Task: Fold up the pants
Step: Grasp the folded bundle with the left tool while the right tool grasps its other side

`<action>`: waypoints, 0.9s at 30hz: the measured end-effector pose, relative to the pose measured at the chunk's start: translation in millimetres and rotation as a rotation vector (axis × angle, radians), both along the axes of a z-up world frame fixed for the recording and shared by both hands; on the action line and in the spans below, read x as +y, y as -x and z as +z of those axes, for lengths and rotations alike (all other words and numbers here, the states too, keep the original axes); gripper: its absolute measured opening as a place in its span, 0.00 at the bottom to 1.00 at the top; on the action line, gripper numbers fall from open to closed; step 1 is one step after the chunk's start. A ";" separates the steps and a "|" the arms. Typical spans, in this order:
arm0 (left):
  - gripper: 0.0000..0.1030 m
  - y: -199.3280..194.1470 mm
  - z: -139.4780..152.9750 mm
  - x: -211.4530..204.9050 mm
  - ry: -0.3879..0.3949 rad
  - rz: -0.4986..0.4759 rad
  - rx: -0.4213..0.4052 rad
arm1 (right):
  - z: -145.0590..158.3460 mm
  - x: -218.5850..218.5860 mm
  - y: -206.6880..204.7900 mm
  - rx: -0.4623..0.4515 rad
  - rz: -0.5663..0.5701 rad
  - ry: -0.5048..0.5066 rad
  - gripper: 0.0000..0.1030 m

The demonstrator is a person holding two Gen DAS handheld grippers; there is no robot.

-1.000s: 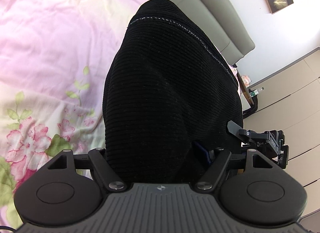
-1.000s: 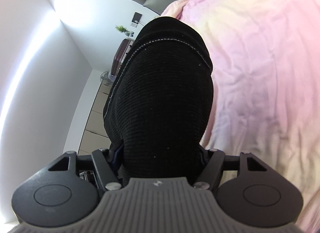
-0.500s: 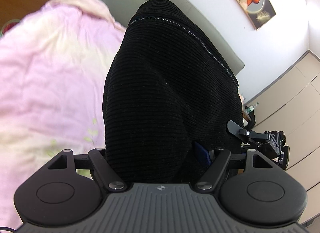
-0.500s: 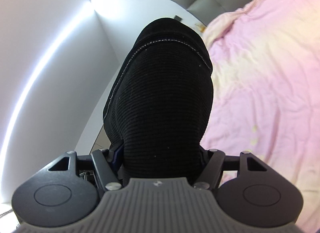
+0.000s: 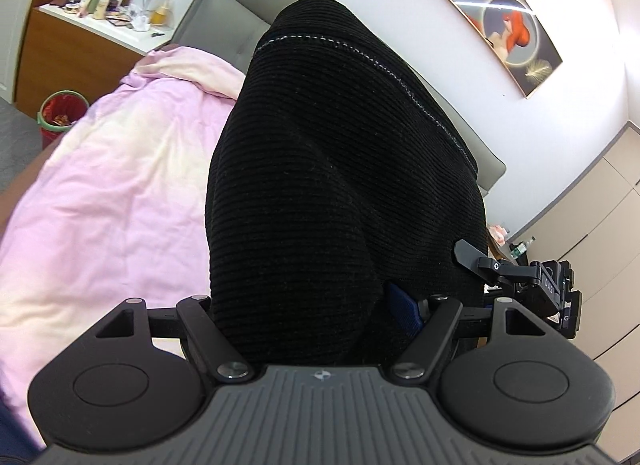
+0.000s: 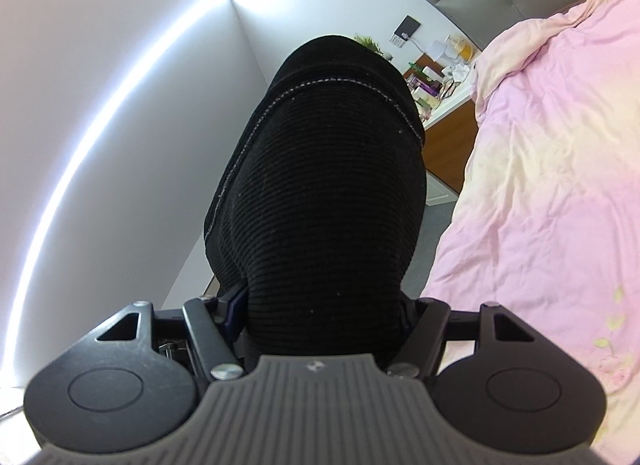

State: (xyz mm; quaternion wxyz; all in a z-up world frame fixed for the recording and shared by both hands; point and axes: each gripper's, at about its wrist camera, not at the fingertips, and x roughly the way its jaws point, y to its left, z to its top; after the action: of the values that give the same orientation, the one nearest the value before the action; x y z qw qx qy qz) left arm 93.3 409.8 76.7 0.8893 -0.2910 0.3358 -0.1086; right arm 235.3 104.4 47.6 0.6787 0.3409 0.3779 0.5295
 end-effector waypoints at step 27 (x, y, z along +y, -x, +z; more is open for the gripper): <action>0.83 -89.9 -231.7 89.0 0.138 -0.075 0.343 | -240.9 100.6 -93.5 0.364 -0.041 0.202 0.62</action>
State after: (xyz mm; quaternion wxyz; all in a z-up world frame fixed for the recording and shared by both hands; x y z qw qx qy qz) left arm 183.2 498.8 -155.0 0.7924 -0.3527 0.4847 -0.1132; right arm 328.8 205.0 -193.3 0.6406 0.3686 0.5383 0.4049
